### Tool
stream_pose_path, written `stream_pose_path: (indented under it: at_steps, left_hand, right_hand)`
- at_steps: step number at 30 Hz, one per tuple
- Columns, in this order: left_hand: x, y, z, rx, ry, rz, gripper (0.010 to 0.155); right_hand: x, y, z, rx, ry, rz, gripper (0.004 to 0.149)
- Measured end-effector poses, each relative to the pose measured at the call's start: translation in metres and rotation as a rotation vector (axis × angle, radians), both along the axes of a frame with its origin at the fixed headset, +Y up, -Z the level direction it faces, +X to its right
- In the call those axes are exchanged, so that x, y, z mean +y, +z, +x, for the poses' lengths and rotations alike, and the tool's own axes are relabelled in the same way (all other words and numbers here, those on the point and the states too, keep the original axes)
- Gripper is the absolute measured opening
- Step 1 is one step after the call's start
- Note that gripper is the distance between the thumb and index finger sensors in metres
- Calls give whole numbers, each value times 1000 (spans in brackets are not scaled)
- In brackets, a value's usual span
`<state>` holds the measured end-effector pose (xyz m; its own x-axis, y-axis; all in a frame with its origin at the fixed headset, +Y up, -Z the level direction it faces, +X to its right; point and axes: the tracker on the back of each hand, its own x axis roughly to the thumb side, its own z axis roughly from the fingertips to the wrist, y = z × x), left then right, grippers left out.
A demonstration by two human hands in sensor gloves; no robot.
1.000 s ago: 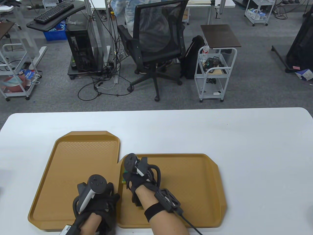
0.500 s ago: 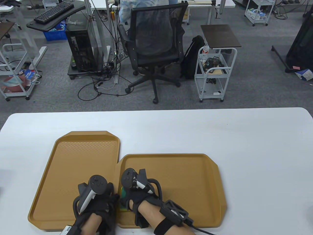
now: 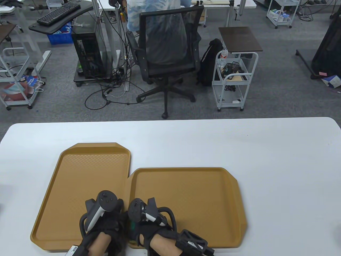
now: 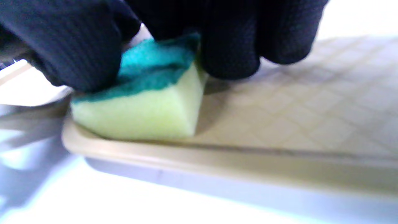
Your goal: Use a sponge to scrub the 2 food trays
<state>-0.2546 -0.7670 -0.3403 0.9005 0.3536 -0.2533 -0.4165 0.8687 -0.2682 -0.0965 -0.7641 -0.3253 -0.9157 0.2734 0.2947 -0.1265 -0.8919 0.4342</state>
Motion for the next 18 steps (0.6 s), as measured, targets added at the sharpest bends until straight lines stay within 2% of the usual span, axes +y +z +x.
stream_pose_path:
  at_steps: [8,18]
  left_hand:
    - [0,0,0,-1,-2,0,70]
    - [0,0,1,-1,-4,1,70]
  right_hand:
    - [2,5,17,3,8,28,78]
    - [6,11,72,-32,48,86,75]
